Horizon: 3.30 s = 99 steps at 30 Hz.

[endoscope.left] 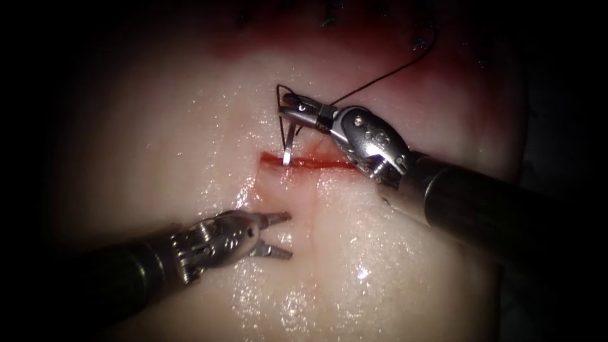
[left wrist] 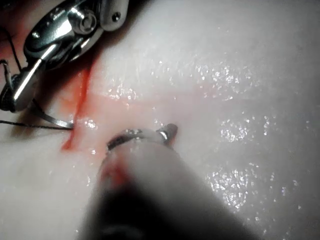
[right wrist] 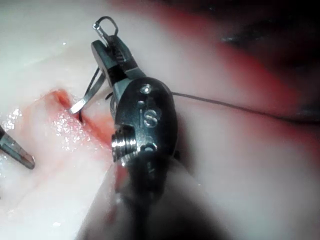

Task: Wound Closure
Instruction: Throw suture into skin below wound

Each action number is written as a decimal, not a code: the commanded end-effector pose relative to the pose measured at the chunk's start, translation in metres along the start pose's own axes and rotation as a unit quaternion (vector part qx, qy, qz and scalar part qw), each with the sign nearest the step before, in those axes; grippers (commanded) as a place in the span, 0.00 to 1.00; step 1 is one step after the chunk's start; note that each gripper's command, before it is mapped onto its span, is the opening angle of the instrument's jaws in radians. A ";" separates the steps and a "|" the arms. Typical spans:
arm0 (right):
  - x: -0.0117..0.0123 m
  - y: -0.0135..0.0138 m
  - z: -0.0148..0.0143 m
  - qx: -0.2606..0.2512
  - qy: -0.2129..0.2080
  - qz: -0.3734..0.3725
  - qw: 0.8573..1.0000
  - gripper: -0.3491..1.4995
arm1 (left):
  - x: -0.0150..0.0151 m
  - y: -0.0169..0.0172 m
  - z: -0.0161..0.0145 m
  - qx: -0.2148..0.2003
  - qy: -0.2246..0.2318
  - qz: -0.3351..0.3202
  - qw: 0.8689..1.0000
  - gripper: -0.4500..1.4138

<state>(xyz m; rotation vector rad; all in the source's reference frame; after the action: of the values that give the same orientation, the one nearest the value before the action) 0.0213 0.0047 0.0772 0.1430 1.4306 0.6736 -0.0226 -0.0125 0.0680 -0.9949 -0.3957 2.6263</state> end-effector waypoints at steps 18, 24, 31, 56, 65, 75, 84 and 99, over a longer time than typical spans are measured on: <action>-0.0006 -0.0004 0.0007 0.063 -0.020 0.061 0.996 0.00 | -0.0008 -0.0003 -0.0005 -0.011 -0.004 0.007 1.000 0.57; -0.0007 -0.0006 0.0007 0.070 -0.023 0.105 0.992 0.00 | -0.0007 -0.0004 -0.0003 -0.010 -0.004 0.007 1.000 0.57; -0.0011 -0.0014 0.0010 0.081 -0.038 0.128 0.988 0.00 | -0.0005 -0.0005 -0.0002 -0.009 -0.004 0.006 1.000 0.57; -0.0019 -0.0056 0.0013 0.116 -0.087 0.266 0.953 0.00 | -0.0002 -0.0008 -0.0003 -0.013 -0.003 0.004 1.000 0.57; -0.0019 -0.0069 0.0011 0.117 -0.099 0.335 0.930 0.00 | -0.0002 -0.0008 -0.0003 -0.013 -0.003 0.004 1.000 0.57; -0.0023 -0.0091 0.0010 0.122 -0.112 0.363 0.917 0.00 | 0.0000 -0.0010 -0.0005 -0.013 -0.004 0.003 1.000 0.57; -0.0031 -0.0103 0.0008 0.121 -0.124 0.427 0.888 0.00 | 0.0000 -0.0010 -0.0007 -0.012 -0.004 0.003 1.000 0.57; -0.0032 -0.0119 0.0007 0.135 -0.144 0.490 0.849 0.00 | 0.0000 -0.0012 -0.0011 -0.011 -0.006 0.003 1.000 0.57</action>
<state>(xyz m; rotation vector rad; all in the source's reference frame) 0.0255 -0.0065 0.0739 1.2119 1.0822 1.2057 -0.0210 -0.0115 0.0672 -0.9857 -0.4276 2.6398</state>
